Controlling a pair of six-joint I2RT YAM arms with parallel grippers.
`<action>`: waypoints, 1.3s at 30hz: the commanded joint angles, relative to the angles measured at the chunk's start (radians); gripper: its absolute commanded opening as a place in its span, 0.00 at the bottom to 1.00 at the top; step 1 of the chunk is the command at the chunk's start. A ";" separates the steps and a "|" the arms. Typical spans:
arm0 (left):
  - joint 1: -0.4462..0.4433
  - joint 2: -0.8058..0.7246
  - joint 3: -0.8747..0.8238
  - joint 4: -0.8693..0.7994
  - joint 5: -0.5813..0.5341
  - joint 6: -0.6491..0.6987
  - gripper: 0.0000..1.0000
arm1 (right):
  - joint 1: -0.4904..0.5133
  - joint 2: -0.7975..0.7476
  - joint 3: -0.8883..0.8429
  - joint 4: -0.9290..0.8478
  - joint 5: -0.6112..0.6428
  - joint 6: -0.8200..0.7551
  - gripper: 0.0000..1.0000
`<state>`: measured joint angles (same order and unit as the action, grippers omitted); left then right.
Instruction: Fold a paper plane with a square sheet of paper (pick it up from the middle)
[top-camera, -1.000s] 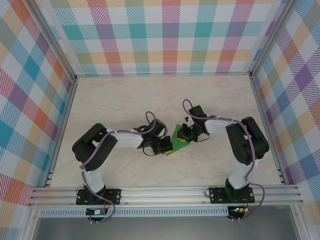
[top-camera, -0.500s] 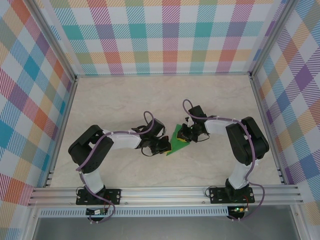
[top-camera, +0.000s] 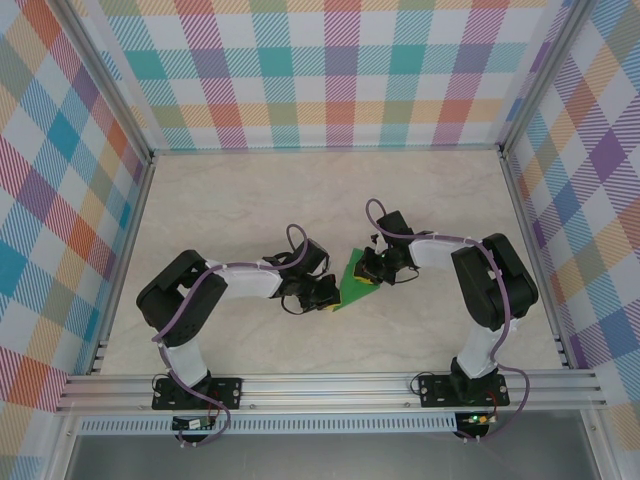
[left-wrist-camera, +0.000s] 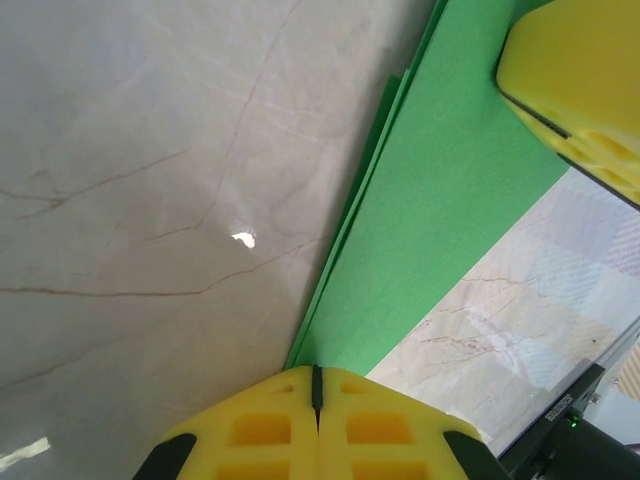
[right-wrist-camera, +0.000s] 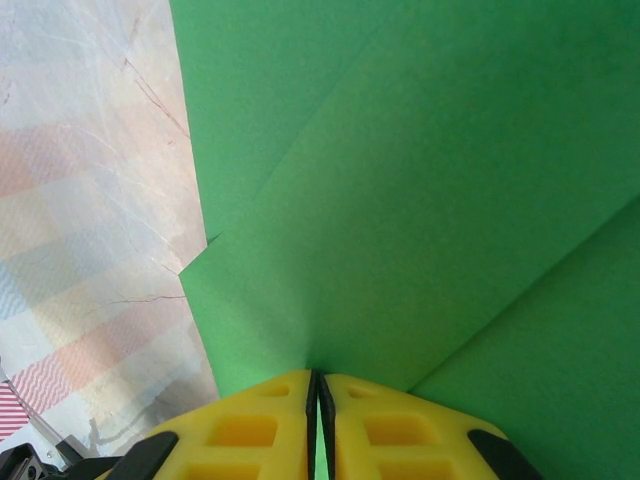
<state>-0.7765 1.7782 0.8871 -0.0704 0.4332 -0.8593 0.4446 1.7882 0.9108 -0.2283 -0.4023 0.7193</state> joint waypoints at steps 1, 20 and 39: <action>0.007 -0.004 -0.014 -0.143 -0.015 0.035 0.02 | 0.002 0.052 -0.027 -0.077 0.097 0.011 0.13; 0.008 -0.088 0.042 -0.029 0.001 0.059 0.00 | 0.003 0.047 -0.015 -0.081 0.100 0.012 0.13; 0.002 0.046 0.027 -0.127 -0.038 0.057 0.00 | 0.002 -0.040 0.014 -0.056 0.051 -0.046 0.13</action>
<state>-0.7746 1.8118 0.9321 -0.0860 0.4343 -0.8177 0.4465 1.7821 0.9192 -0.2436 -0.3954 0.7147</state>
